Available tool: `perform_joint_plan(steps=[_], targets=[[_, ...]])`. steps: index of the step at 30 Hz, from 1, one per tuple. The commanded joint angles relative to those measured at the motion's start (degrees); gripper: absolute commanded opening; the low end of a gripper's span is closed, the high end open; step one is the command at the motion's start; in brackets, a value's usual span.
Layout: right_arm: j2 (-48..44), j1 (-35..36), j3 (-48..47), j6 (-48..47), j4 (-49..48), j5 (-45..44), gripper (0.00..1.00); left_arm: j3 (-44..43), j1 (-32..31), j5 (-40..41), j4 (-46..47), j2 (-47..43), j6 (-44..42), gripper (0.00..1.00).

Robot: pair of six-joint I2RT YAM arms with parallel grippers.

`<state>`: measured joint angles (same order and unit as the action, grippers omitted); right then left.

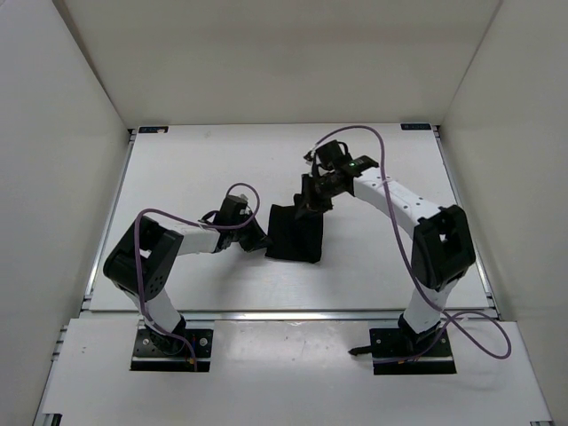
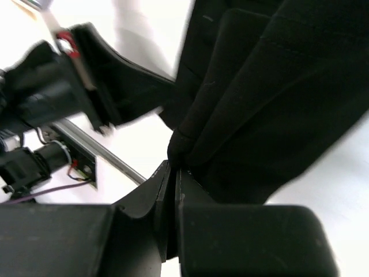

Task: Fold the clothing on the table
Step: Fold the skirt

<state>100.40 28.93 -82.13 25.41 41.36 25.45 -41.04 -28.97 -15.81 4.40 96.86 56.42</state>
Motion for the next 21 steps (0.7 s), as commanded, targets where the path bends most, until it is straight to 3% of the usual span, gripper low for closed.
perform_joint_plan(steps=[1, 14, 21], targets=[[4.4, 2.8, -5.1, 4.0, -3.1, 0.7, 0.00, 1.3, 0.5, 0.6, 1.2, -1.8, 0.2, 0.00], [14.1, 8.4, -6.1, 2.4, -3.6, 3.2, 0.02, 3.9, 2.5, -1.9, 3.1, -3.0, 0.5, 0.00], [18.5, 8.2, -5.7, 0.9, -9.2, 9.9, 0.11, 5.4, 4.3, -2.1, 0.8, -5.6, -1.3, 0.13]])
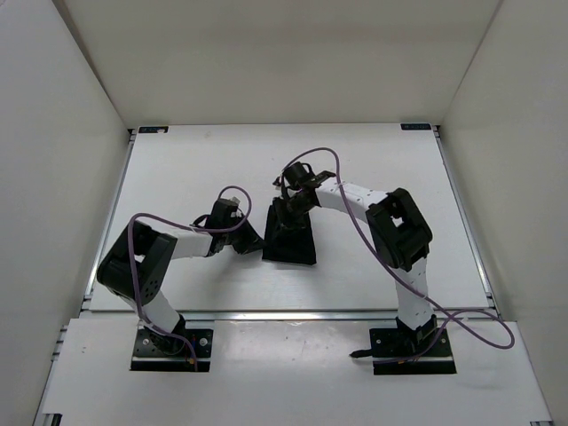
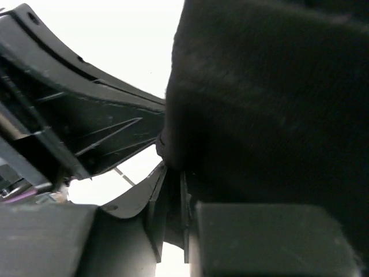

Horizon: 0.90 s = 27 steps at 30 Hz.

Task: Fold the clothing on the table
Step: Fold the skirt

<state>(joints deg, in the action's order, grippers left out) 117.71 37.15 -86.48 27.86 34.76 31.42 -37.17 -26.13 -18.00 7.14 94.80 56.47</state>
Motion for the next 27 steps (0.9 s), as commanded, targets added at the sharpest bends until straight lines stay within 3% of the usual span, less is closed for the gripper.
perform_joint_plan(steps=[1, 4, 5, 6, 8, 12, 15, 16, 20, 27], targets=[[1.6, 0.3, -4.0, -2.3, -0.6, 3.4, 0.14, 1.6, 1.6, -0.5, -2.6, -3.2, -1.5, 0.16], [2.3, 1.1, -10.1, -6.1, 5.3, 0.0, 0.27, 1.7, 2.1, -2.0, -3.4, -4.6, -2.1, 0.30], [1.6, 1.3, -11.0, -6.7, 6.3, -0.9, 0.30, 1.6, 2.5, -2.3, -3.6, -5.7, -1.8, 0.42], [0.3, 1.0, -12.3, -6.9, 7.0, -1.5, 0.36, 1.7, 2.7, -2.6, -3.7, -6.6, -1.5, 0.60], [-2.2, 0.6, -12.7, -6.6, 7.9, -2.3, 0.64, 2.5, 4.1, -3.6, -3.3, -9.8, -0.4, 0.76], [-11.3, -2.1, -6.8, -3.8, 4.6, -1.0, 0.82, 4.4, 6.1, -4.2, -4.8, -17.5, 1.3, 0.88], [-18.2, -5.5, 1.5, -1.1, -2.0, 1.5, 0.82, 4.7, 8.8, -4.6, -7.1, -21.8, 1.3, 0.93], [-19.7, -7.2, 5.7, -0.1, -5.0, 3.5, 0.81, 5.2, 9.5, -4.8, -8.8, -23.7, 1.2, 0.99], [-22.4, -9.8, 15.3, 1.9, -13.9, 9.6, 0.73, 5.2, 10.7, -5.7, -13.2, -29.3, -0.4, 0.98], [-26.6, -10.2, 21.1, 2.2, -14.3, 9.7, 0.69, 5.6, 14.3, -8.1, -23.6, -37.3, -5.4, 0.99]])
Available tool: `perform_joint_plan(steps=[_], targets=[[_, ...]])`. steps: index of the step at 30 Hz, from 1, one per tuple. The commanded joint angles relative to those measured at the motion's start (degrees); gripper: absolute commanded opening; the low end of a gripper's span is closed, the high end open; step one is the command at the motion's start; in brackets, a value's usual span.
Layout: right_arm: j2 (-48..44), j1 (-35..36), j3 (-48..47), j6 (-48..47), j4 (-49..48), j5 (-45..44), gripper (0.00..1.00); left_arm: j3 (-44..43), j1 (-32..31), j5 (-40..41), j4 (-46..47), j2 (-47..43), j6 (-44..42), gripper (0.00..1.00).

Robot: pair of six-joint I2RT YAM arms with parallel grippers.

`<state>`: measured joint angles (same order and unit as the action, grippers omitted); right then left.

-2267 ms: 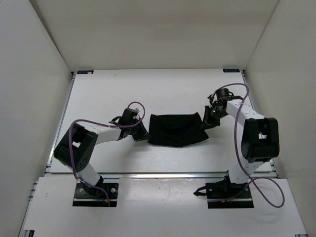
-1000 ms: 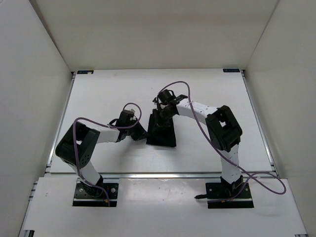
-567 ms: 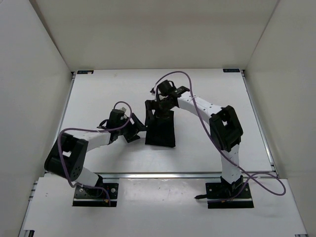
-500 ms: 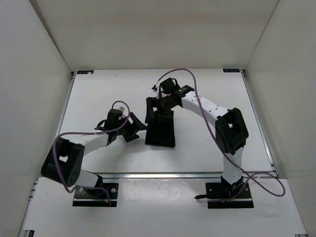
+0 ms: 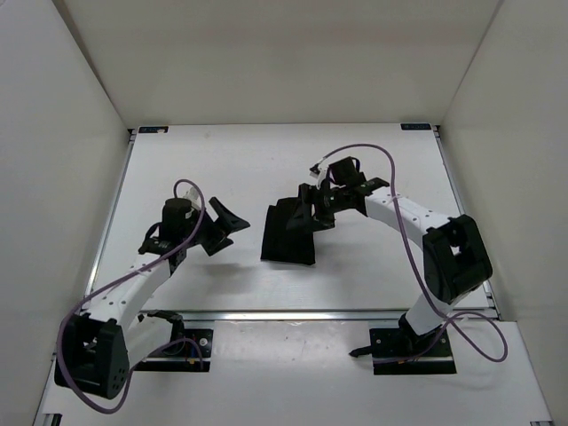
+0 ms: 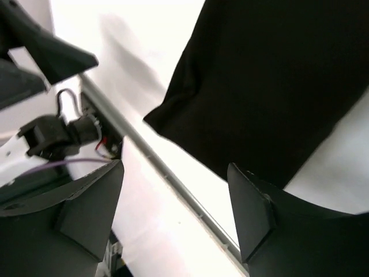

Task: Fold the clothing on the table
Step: Fold the skirt

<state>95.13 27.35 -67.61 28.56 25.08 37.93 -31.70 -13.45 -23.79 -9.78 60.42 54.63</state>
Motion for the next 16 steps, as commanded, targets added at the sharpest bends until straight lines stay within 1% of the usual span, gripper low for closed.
perform_joint_plan(steps=[1, 2, 3, 4, 5, 6, 7, 9, 10, 11, 12, 13, 14, 16], targets=[[-5.5, -1.4, 3.5, 2.0, -7.4, 5.8, 0.70, 0.0, 1.6, -2.2, -8.6, -3.6, -5.0, 0.99], [-7.0, -3.0, 6.0, 3.9, -9.3, 10.6, 0.78, -1.0, 1.6, -1.3, -9.2, -4.3, -6.3, 0.99], [-7.8, -3.5, 9.0, 6.6, -14.5, 12.5, 0.92, -1.5, 1.5, -0.6, -10.2, -4.4, -7.1, 0.98], [-9.4, -4.9, 10.5, 8.5, -20.5, 16.2, 0.99, -1.7, 1.3, -0.6, -10.9, -4.4, -7.3, 0.98], [-11.4, -6.4, 13.6, 12.1, -24.2, 20.9, 0.99, -1.8, 1.2, -0.2, -11.4, -4.3, -7.6, 0.98], [-12.9, -8.1, 16.7, 16.7, -32.4, 23.5, 0.99, -1.9, 1.2, -0.6, -10.9, -4.1, -7.6, 0.99], [-13.7, -9.1, 19.3, 20.5, -39.1, 24.5, 0.99, -1.7, 1.3, -0.9, -10.4, -3.7, -7.6, 0.99], [-16.4, -11.3, 22.3, 26.3, -46.8, 26.6, 0.99, -2.0, 1.0, -1.2, -10.4, -3.4, -7.5, 0.98], [-16.8, -12.0, 23.7, 27.7, -51.2, 27.3, 0.99, -1.8, 0.9, -1.3, -10.2, -3.2, -7.5, 0.99], [-17.7, -12.9, 24.3, 30.3, -54.5, 28.0, 0.95, -2.0, 0.6, -1.2, -9.8, -3.2, -7.5, 0.99], [-18.0, -13.5, 24.8, 32.6, -55.8, 29.2, 0.94, -1.8, 0.8, -1.3, -9.9, -3.3, -7.3, 0.99], [-18.2, -14.0, 24.7, 34.0, -57.8, 29.7, 0.94, -1.6, 0.5, -1.5, -9.7, -3.7, -7.4, 0.99], [-18.0, -14.1, 24.6, 34.6, -59.2, 30.2, 0.99, -1.5, 0.7, -1.3, -9.9, -4.0, -7.3, 0.99], [-18.7, -14.4, 24.0, 34.9, -60.4, 30.4, 0.99, -2.0, 0.7, -1.3, -10.2, -3.5, -7.9, 0.99]])
